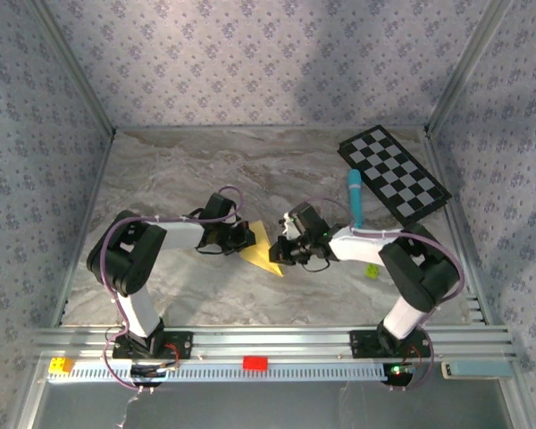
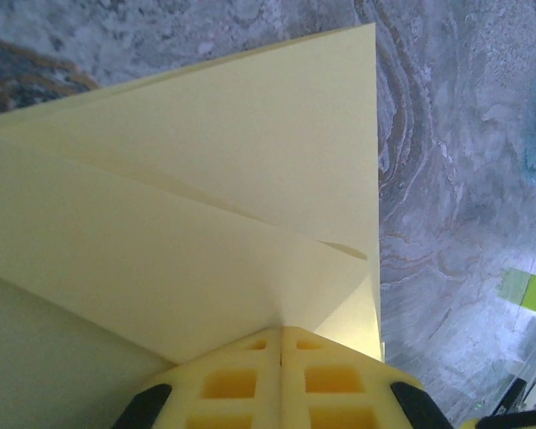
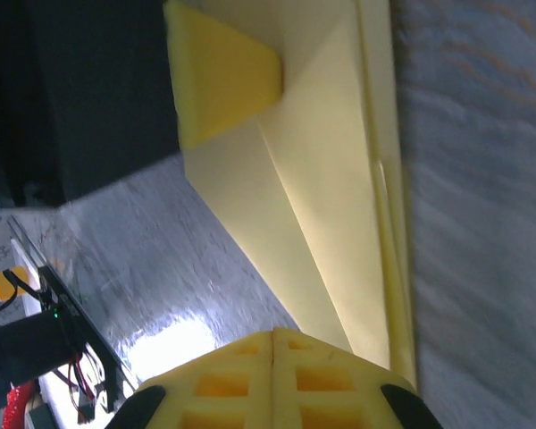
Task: Fold a paper plane with a square sheet of paper (pick it up from the middle)
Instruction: Fourth fold the wing at the center of the table.
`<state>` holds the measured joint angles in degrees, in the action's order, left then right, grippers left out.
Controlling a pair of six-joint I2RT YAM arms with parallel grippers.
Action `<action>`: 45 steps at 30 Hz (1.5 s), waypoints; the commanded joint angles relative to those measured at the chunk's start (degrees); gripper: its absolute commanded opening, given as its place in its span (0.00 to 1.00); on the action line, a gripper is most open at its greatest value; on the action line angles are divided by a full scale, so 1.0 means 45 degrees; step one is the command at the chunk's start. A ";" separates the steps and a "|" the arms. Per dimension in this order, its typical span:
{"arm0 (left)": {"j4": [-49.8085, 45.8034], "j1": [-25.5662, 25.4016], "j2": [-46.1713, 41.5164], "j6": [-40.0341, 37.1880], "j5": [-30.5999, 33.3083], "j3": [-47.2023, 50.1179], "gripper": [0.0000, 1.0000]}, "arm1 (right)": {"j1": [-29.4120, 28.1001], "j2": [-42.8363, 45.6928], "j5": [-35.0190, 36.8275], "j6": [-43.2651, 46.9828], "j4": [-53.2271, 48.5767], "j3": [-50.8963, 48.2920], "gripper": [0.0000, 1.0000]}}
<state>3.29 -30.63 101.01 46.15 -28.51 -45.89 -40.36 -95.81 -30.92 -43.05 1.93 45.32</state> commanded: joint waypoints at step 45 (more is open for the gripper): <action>-0.2782 0.3025 0.1082 -0.1848 0.0501 -0.2412 0.05 | 0.0073 -0.1485 0.0871 -0.0813 0.0284 -0.1530 0.00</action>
<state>-6.11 -18.98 104.55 40.36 -28.45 -54.26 -40.03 -100.68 -31.29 -46.15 11.68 41.50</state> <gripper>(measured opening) 0.056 0.052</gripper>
